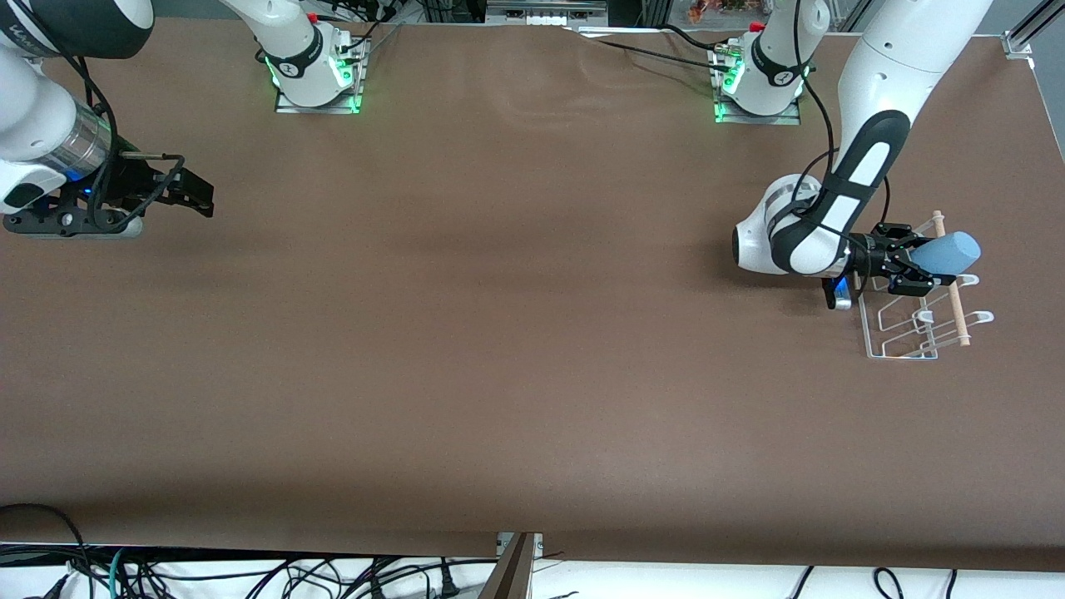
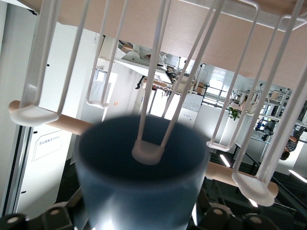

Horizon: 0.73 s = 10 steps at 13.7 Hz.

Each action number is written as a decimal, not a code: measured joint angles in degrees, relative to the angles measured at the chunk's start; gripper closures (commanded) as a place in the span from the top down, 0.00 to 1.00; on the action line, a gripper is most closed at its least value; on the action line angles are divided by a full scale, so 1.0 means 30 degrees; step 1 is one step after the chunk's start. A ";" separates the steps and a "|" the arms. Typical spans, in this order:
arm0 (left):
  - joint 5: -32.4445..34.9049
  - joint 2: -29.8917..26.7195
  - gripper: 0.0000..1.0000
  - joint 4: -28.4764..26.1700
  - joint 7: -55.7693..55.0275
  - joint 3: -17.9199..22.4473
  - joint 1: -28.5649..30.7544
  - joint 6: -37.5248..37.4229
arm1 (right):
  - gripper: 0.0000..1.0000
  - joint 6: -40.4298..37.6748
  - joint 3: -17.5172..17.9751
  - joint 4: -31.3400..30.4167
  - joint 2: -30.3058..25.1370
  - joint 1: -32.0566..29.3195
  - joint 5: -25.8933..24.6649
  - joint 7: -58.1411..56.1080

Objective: Transfer cup to left arm and place on rack
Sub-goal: 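Lower the cup onto a rack peg with the left gripper, then open the left gripper and lift it away from the cup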

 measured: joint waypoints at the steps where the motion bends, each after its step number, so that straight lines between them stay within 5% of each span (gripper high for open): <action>1: 0.0002 0.0001 1.00 0.0001 -0.0113 -0.0021 0.0000 0.0000 | 0.99 -0.0004 0.0000 0.0001 0.0052 0.0000 0.0000 0.0000; 7: -0.0365 -0.0087 1.00 0.0292 -0.0472 -0.0062 0.0001 -0.0002 | 0.99 -0.0014 0.0000 0.0029 0.0266 0.0000 0.0000 -0.0001; 10: -0.3924 -0.0654 1.00 0.1766 -0.0544 -0.0324 -0.0010 0.0367 | 0.99 -0.0035 0.0000 0.0078 0.0292 0.0000 0.0000 0.0000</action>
